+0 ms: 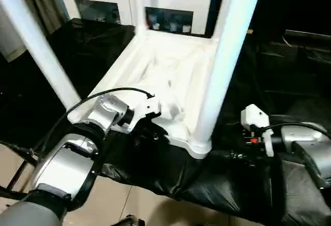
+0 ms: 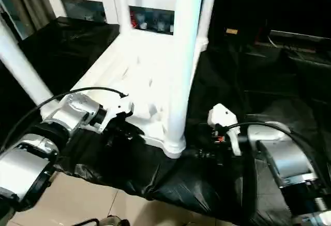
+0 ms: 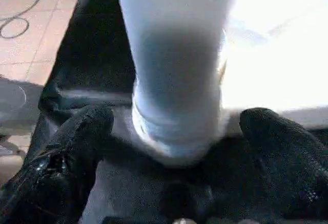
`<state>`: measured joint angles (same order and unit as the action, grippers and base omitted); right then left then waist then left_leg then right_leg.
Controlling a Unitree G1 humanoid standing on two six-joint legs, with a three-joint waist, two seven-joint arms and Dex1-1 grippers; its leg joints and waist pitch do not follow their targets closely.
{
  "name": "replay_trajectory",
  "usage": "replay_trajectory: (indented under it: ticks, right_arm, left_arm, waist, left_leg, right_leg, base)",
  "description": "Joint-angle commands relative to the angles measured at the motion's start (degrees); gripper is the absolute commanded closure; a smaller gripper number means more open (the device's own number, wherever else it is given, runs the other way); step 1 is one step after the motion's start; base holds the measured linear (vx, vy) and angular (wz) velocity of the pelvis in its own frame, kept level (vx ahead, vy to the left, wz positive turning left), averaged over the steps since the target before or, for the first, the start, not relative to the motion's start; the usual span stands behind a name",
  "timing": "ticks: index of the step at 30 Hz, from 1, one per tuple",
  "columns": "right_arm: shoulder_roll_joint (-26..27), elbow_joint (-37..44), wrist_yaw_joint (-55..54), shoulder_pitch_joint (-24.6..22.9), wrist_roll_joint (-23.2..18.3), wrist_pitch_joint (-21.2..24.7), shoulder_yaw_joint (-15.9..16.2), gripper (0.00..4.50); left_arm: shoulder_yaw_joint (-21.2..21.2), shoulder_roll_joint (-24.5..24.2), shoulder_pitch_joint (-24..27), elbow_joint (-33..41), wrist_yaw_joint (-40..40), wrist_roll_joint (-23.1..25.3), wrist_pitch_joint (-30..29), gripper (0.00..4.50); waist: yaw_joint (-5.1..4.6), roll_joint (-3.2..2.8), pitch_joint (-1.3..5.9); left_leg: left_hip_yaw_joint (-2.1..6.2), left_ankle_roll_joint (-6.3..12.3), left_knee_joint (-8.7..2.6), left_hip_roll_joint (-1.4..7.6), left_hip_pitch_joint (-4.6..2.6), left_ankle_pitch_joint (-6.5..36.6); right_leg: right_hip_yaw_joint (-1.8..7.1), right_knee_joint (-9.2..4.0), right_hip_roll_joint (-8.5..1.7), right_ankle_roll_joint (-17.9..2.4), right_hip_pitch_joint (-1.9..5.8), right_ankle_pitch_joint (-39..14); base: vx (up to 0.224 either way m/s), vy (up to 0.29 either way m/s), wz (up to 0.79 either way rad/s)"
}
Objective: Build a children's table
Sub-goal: Rotate leg to tighten
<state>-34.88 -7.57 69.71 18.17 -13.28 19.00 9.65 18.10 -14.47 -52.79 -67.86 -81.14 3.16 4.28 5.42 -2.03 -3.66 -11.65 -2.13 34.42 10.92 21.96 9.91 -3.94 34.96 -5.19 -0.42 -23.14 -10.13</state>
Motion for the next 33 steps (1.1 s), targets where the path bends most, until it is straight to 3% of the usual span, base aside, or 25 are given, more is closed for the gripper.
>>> replay_trajectory:
  ticks: [1, 5, 9, 10, 12, 18, 20, 23, 33]
  right_arm:
    - [0.7, -0.8, -1.2, 1.4, 0.8, -1.6, 0.7, 0.0]
    - [3.0, -2.9, -3.4, 2.7, 2.2, -2.7, 1.9, 0.0]
    - [4.7, -6.2, -6.9, 4.5, 5.3, -5.0, 2.8, 0.0]
    - [5.1, -7.0, -7.3, 4.9, 5.6, -5.1, 2.9, 0.0]
    - [5.6, -8.7, -7.8, 5.5, 6.0, -6.2, 2.8, 0.27]
    - [6.6, -11.0, -7.5, 6.4, 5.3, -6.6, 2.3, 0.71]
    - [7.0, -12.1, -7.6, 6.8, 5.4, -7.2, 2.3, 0.74]
    - [7.6, -14.4, -7.4, 7.6, 5.6, -8.6, 2.4, 1.13]
    - [9.0, -20.1, -6.5, 10.0, 6.5, -11.5, 2.8, 1.72]
  left_arm:
    - [-2.0, 0.1, 1.0, 0.4, 3.8, -1.5, -0.4, 4.23]
    - [-3.3, 1.5, 2.9, 2.1, 8.4, -1.3, 0.1, 4.38]
    - [-2.9, 1.5, 4.6, 4.4, 9.9, -0.2, 0.1, 4.48]
    - [-2.2, 1.2, 5.0, 5.0, 10.5, 0.6, 0.7, 4.49]
    - [-1.6, 0.8, 5.7, 6.0, 11.4, 1.4, 1.4, 4.5]
    - [-2.2, 0.3, 6.4, 7.5, 10.8, 1.1, 0.9, 4.5]
    - [-2.2, 0.0, 6.7, 8.1, 10.3, 1.0, 0.6, 4.5]
    - [-2.3, -0.3, 7.1, 8.9, 9.3, 0.9, 1.0, 4.5]
    - [-2.2, -1.7, 6.5, 8.8, 6.7, 0.7, 1.2, 4.5]
  waist:
    - [0.44, 0.73, 4.4]
    - [0.04, 1.04, 4.34]
    - [-0.33, 0.89, 4.36]
    - [-0.47, 1.47, 4.33]
    - [-0.46, 1.04, 4.38]
    - [-0.57, 1.3, 4.3]
    - [-0.59, 1.26, 4.28]
    - [-0.73, 1.03, 4.38]
    - [-1.46, 1.18, 4.33]
  left_leg:
    - [1.46, 3.46, -3.72, 2.44, -1.02, 12.8]
    - [1.42, 3.22, -3.73, 2.34, -1.05, 13.1]
    - [1.38, 3.1, -3.7, 2.17, -1.02, 12.7]
    - [1.36, 3.18, -3.74, 2.17, -0.97, 12.7]
    - [1.43, 3.28, -3.74, 2.3, -1.02, 12.7]
    - [1.37, 3.57, -3.79, 2.28, -0.95, 13.2]
    - [1.35, 3.44, -3.78, 2.27, -1.01, 13.2]
    - [1.38, 3.41, -3.78, 2.28, -0.93, 12.9]
    - [1.31, 3.68, -3.78, 2.29, -0.89, 13.2]
  right_leg:
    - [2.2, -4.37, -3.77, -15.8, 3.2, -11.1]
    - [2.18, -4.59, -3.73, -15.2, 3.18, -12.7]
    - [2.19, -4.84, -3.69, -13.8, 3.06, -15.1]
    - [2.2, -4.81, -3.56, -13.5, 3.07, -15.2]
    - [2.22, -4.78, -3.69, -13.5, 3.01, -15.1]
    - [2.23, -4.73, -3.72, -13.5, 2.93, -15.7]
    - [2.24, -4.81, -3.69, -13.3, 2.89, -16.2]
    - [2.25, -4.69, -3.7, -13.4, 2.9, -15.5]
    - [2.2, -4.54, -3.56, -14.5, 2.94, -14.2]
  base:
    - [0.0, 0.0, 0.0]
    - [0.0, 0.0, 0.0]
    - [0.0, 0.0, 0.0]
    - [0.0, 0.0, 0.0]
    - [0.0, 0.0, 0.0]
    - [0.0, 0.0, 0.0]
    - [0.0, 0.0, 0.0]
    - [0.0, 0.0, 0.0]
    - [0.0, 0.0, 0.0]
